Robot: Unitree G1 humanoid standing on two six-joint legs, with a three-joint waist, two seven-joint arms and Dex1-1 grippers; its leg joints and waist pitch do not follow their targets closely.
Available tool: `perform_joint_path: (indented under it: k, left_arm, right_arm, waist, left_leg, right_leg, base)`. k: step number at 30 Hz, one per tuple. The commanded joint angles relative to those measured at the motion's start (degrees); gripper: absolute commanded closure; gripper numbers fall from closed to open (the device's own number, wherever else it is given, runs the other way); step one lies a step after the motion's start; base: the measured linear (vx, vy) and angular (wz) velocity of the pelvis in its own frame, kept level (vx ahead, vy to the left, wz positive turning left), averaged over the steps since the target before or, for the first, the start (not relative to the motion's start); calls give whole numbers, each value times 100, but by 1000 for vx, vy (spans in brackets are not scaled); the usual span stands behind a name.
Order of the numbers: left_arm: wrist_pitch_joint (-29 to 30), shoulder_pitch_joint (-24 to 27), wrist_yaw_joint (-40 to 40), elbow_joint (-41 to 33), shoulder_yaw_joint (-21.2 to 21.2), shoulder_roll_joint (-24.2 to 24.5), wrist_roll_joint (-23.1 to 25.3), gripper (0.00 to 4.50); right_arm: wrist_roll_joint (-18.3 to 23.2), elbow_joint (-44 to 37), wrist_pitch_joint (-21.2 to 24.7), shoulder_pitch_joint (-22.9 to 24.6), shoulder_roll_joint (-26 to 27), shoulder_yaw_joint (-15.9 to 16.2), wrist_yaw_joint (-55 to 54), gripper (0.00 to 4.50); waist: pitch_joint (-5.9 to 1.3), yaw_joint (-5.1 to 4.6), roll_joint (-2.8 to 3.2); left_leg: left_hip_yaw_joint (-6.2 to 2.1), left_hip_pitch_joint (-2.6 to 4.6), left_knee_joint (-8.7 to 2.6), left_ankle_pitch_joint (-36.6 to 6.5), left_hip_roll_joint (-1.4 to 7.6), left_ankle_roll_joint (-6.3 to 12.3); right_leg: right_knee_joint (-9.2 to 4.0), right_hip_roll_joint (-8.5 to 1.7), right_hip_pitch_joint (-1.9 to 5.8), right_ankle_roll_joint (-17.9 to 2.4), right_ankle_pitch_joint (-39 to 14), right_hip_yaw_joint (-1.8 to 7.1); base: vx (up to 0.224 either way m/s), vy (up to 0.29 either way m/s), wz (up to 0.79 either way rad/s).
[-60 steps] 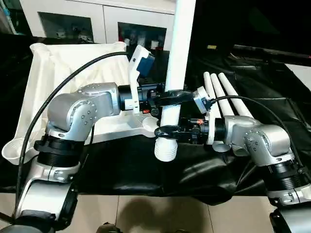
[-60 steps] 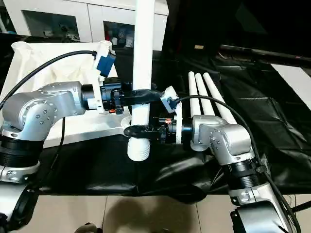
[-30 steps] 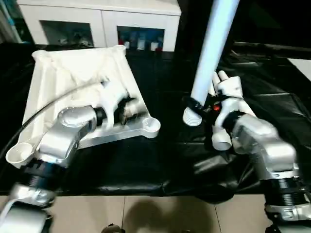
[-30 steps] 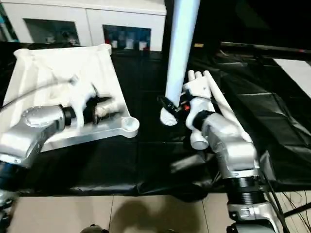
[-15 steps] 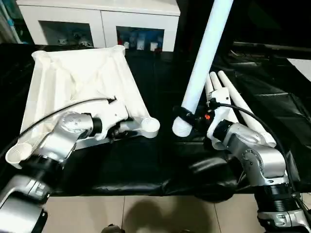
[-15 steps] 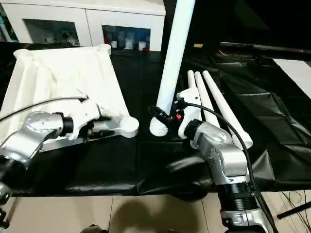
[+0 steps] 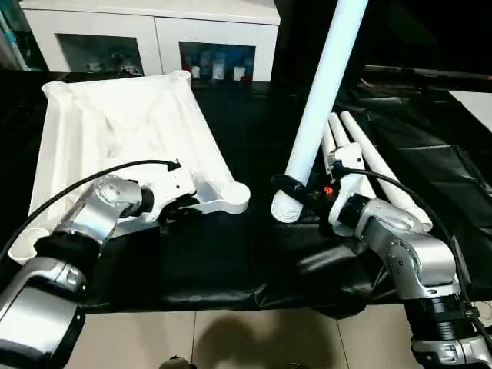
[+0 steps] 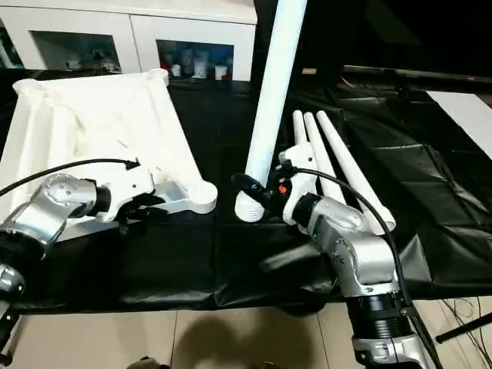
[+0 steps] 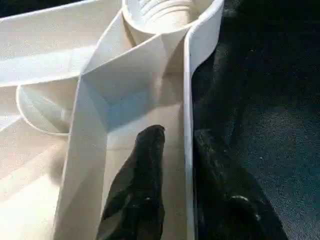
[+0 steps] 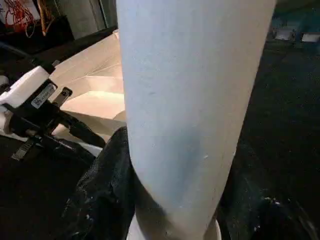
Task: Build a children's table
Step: Pick table leg, then insert table leg to table base
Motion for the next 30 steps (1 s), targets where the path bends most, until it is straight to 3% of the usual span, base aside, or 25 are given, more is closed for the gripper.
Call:
perform_joint_path:
  k: [1,9,13,15,16,18,19,20,22,24,27,28,30]
  left_arm:
    - [-15,-108,-59,127,-15,56,55,379]
    - [72,-63,-411,37,19,61,-64,447]
    - [215,77,-860,-257,113,2,-322,447]
    - [509,316,-1105,-795,133,-108,-594,447]
    - [660,489,-1131,-1126,78,-195,-664,450]
    - [751,620,-1120,-1364,27,-262,-697,450]
    - [857,748,-1091,-1586,-26,-339,-739,450]
    - [911,839,-1053,-1723,-56,-416,-751,450]
    - [933,901,-988,-1795,-79,-482,-735,450]
    - [868,1004,-725,-1795,-150,-621,-571,450]
    - [832,1016,-656,-1748,-186,-638,-463,450]
    - [812,1013,-643,-1728,-208,-622,-404,450]
    - [817,1015,-640,-1733,-218,-594,-328,450]
  right_arm:
    - [87,-169,72,-2,-57,-6,47,264]
    - [121,-112,92,-63,-89,18,147,264]
    - [201,-64,156,-121,-144,56,339,264]
    - [283,-21,202,-192,-215,112,590,264]
    - [299,66,220,-261,-239,144,712,264]
    - [301,144,226,-317,-252,171,797,264]
    - [250,273,185,-386,-254,227,863,264]
    - [195,401,141,-458,-246,273,889,264]
    - [149,529,102,-526,-224,309,897,264]
    - [29,918,-7,-722,-134,412,954,264]
    - [-47,1058,-49,-778,-124,525,1045,264]
    - [-80,1088,-73,-786,-130,575,1085,264]
    - [-95,1123,-72,-796,-134,616,1130,264]
  waist:
    - [-424,3,35]
    - [-424,-12,42]
    - [-438,-13,50]
    - [-444,-4,47]
    - [-437,-7,10]
    - [-428,13,31]
    - [-416,33,32]
    - [-417,51,-10]
    - [-406,84,6]
    - [-398,99,-57]
    - [-389,100,-50]
    - [-388,93,-86]
    - [-398,95,-72]
  left_leg:
    - [-27,67,-458,-833,139,-117]
    - [-29,67,-458,-832,149,-94]
    - [-21,67,-448,-673,153,-31]
    - [-15,77,-445,-648,163,1]
    - [-10,58,-446,-608,172,46]
    - [17,89,-436,-618,170,93]
    - [15,82,-444,-656,174,102]
    - [21,85,-446,-699,184,89]
    - [33,113,-448,-794,183,48]
    - [39,112,-448,-903,179,30]
    - [28,97,-459,-907,171,11]
    - [22,84,-464,-887,169,18]
    - [15,74,-468,-857,169,21]
  right_leg:
    - [-443,-435,308,-1115,-683,283]
    - [-434,-446,309,-1189,-656,282]
    - [-394,-443,321,-1305,-277,284]
    - [-376,-452,326,-1361,-167,282]
    - [-372,-456,338,-1408,-117,280]
    - [-390,-440,296,-1427,-180,282]
    - [-405,-447,301,-1413,-300,284]
    - [-408,-457,300,-1388,-448,279]
    - [-446,-456,270,-1329,-740,283]
    - [-474,-461,259,-1216,-1073,287]
    - [-507,-462,258,-1039,-1350,287]
    - [-507,-456,264,-969,-1398,284]
    - [-510,-463,261,-901,-1411,280]
  base:
    - [0,0,0]
    - [0,0,0]
    - [0,0,0]
    - [0,0,0]
    - [0,0,0]
    - [0,0,0]
    - [0,0,0]
    - [0,0,0]
    - [0,0,0]
    - [0,0,0]
    - [0,0,0]
    - [0,0,0]
    - [0,0,0]
